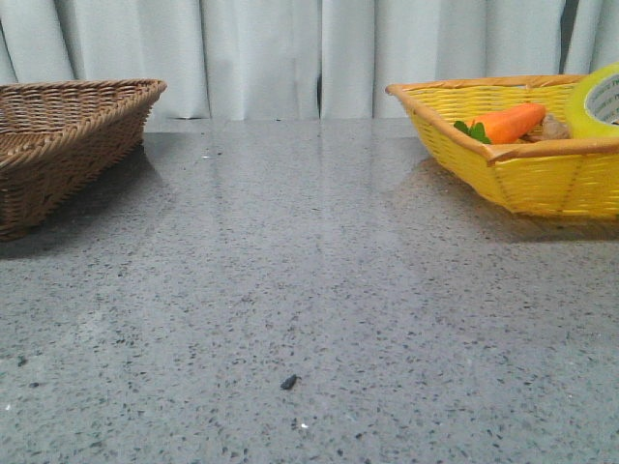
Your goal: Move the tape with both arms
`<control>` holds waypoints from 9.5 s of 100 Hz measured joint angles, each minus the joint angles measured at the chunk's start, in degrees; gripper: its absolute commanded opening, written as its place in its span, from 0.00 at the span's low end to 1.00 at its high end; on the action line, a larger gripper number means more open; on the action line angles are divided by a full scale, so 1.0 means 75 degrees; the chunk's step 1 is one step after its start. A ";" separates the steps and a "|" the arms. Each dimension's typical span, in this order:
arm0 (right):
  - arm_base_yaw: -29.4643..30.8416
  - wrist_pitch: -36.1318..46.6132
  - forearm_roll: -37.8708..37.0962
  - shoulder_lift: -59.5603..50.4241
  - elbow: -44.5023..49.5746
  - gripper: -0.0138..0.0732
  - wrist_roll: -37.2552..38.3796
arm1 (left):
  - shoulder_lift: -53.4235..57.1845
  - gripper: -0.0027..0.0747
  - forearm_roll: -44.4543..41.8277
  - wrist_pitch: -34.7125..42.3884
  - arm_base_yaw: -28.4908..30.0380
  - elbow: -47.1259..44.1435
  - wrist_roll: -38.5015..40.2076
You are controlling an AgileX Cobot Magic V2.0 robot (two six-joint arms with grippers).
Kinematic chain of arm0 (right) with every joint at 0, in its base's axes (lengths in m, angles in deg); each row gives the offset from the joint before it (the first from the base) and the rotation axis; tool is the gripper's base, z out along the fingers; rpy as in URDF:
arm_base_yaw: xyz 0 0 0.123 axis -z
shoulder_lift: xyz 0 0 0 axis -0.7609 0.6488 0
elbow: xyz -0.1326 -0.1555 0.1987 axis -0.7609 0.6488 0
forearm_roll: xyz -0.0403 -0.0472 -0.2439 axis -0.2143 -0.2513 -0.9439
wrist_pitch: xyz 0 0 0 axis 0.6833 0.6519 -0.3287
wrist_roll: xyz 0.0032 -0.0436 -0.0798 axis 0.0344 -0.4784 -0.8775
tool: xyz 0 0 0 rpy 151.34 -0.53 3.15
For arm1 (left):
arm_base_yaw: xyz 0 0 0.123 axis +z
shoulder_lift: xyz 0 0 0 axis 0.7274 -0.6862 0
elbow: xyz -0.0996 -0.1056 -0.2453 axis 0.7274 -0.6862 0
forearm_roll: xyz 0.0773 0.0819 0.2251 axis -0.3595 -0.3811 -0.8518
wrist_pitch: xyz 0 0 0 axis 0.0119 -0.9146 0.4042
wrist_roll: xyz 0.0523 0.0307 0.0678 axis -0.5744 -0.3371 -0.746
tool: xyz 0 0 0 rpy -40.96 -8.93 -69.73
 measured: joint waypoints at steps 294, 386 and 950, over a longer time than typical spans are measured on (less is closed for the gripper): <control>0.0000 0.2987 0.5807 0.0000 0.0000 0.11 0.0181 | 0.0000 0.01 0.5390 0.2943 0.0000 0.0000 0.0011; -0.0097 -0.4419 0.2367 0.8342 -0.9312 0.67 -0.0405 | -0.5366 0.63 0.2081 -0.0640 -0.0997 0.4901 -0.0347; -0.4681 -0.5501 0.0381 0.7235 -1.0907 0.09 0.0993 | -1.1660 0.70 -0.0249 -0.4966 0.0703 1.0939 -0.1372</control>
